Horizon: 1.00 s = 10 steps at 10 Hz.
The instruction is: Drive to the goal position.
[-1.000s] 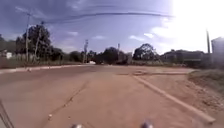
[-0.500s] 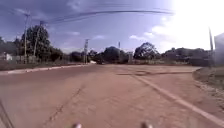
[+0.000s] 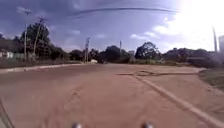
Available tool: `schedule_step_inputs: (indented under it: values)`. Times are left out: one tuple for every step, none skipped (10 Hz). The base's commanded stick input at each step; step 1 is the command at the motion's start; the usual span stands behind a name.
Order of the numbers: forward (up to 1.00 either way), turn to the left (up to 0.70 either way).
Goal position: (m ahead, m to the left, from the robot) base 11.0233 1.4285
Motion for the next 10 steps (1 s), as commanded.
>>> schedule_step_inputs:
  values:
    - [0.7, 0.0]
    - [0.7, 0.0]
    - [0.7, 0.0]
    - [0.7, 0.0]
    - [0.7, 0.0]
    - [0.7, 0.0]
    - [0.7, 0.0]
    - [0.7, 0.0]
    - [0.7, 0.0]
    - [0.7, 0.0]
